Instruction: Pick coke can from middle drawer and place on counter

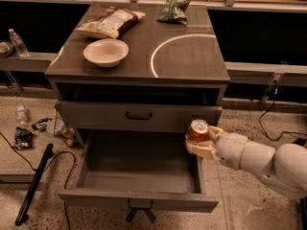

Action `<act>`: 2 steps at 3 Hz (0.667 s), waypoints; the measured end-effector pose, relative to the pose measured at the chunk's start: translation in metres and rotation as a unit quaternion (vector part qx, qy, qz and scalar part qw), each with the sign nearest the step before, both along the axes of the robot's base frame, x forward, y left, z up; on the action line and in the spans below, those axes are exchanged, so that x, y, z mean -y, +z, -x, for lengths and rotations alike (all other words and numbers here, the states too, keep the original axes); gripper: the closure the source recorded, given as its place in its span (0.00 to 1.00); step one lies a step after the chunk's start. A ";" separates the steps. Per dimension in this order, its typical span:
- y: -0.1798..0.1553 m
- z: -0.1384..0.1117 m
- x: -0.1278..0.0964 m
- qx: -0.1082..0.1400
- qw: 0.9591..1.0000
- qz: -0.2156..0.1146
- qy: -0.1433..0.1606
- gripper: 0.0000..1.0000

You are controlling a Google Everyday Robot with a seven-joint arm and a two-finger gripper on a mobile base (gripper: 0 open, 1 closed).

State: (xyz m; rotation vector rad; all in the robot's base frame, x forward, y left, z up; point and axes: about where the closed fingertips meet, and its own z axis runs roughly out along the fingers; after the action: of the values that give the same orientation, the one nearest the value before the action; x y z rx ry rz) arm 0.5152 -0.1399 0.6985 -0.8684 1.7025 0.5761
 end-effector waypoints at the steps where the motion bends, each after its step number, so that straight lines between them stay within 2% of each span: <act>1: 0.000 0.000 0.000 0.000 1.000 0.000 0.000 1.00; 2: 0.047 -0.004 0.010 0.022 1.000 0.012 -0.004 1.00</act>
Offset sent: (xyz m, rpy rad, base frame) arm 0.0116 -0.0362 0.1447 -0.0728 -0.1379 -0.0375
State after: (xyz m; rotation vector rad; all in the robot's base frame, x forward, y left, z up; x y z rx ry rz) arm 0.5191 -0.1498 0.7452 -0.8838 1.6748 0.5280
